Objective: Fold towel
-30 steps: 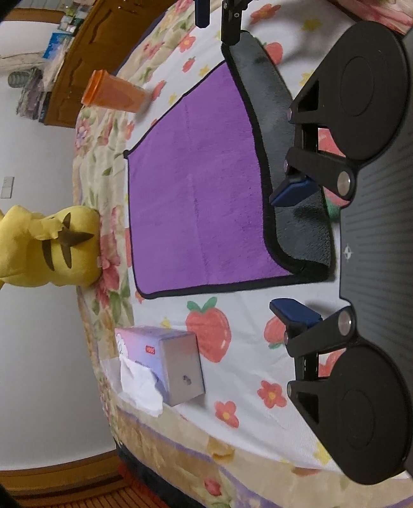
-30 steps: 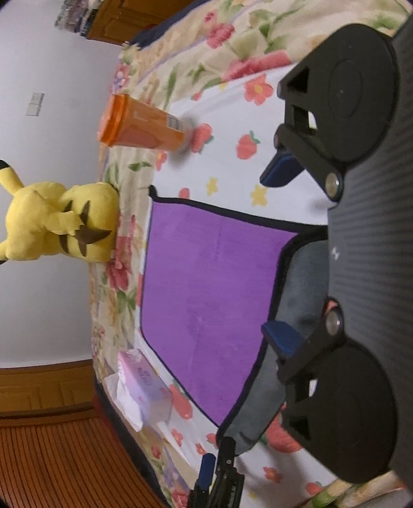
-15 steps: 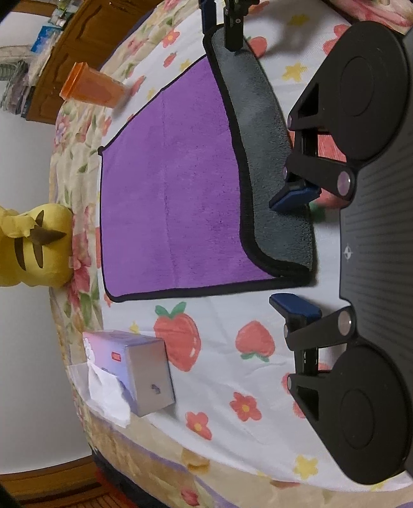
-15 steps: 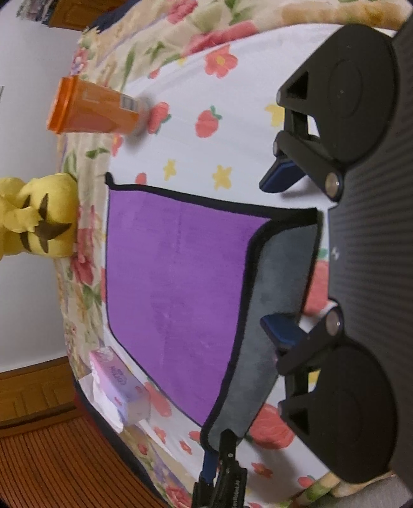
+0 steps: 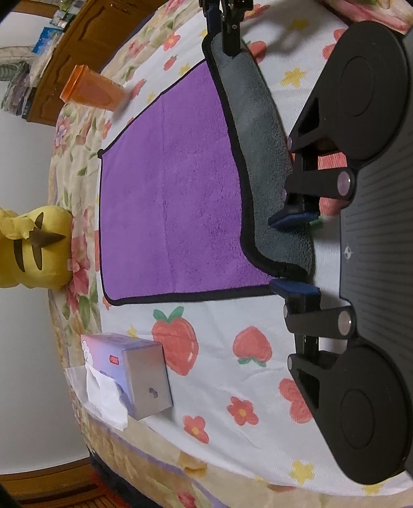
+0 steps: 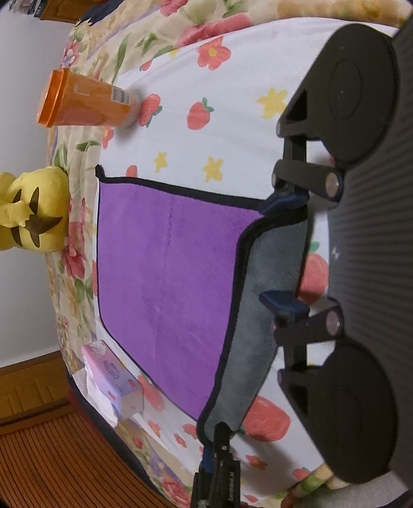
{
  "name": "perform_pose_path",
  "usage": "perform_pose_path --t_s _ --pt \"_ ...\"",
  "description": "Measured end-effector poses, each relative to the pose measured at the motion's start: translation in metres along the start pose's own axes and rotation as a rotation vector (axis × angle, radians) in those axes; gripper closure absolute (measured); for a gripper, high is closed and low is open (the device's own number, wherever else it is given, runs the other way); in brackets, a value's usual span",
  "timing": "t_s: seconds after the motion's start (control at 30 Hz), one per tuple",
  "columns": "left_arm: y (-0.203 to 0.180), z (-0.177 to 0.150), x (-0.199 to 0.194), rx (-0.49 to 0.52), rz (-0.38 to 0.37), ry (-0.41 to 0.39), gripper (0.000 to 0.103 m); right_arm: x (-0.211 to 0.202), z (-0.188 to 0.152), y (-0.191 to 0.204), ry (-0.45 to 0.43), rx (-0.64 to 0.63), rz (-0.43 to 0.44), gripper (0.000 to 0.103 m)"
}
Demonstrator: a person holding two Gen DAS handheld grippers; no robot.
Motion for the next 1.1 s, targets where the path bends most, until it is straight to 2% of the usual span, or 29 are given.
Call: perform_pose_path --t_s 0.3,0.47,0.5,0.53,1.1 --pt "-0.003 0.000 -0.004 0.011 -0.008 -0.013 0.087 -0.003 0.001 -0.006 -0.015 0.000 -0.012 0.076" --pt "-0.004 0.001 -0.006 0.026 -0.012 -0.028 0.092 -0.002 0.002 -0.003 -0.015 -0.030 -0.019 0.083" --pt "-0.005 0.001 -0.007 0.026 -0.013 -0.032 0.092 -0.002 0.002 -0.003 -0.016 -0.038 -0.022 0.087" --pt "-0.005 0.001 -0.009 0.027 -0.014 -0.037 0.092 -0.002 0.002 -0.002 -0.016 -0.045 -0.023 0.096" --pt "-0.008 0.016 -0.035 0.003 -0.059 -0.162 0.094 -0.014 0.012 -0.012 -0.114 -0.034 -0.033 0.098"
Point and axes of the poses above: each gripper's, at about its wrist camera, not at the fingertips, and x roughly the way its jaws point, y to its left, z to its top, the point moved 2 cm from there along x, roughly the way its jaws point, and after that the axes turned 11 degrees about -x, right-handed, at the moved point
